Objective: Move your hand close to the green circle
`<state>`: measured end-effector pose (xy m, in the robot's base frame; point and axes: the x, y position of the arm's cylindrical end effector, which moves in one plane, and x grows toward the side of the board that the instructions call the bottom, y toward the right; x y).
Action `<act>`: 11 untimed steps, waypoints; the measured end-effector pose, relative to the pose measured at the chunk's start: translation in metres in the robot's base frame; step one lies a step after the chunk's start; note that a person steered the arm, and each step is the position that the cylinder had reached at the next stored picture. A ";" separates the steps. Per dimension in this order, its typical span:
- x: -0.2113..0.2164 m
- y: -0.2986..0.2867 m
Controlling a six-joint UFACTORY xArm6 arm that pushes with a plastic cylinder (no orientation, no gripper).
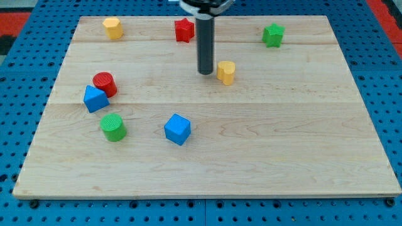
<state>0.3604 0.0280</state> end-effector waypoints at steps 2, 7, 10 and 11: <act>0.039 0.101; 0.067 -0.006; 0.059 -0.102; 0.074 -0.104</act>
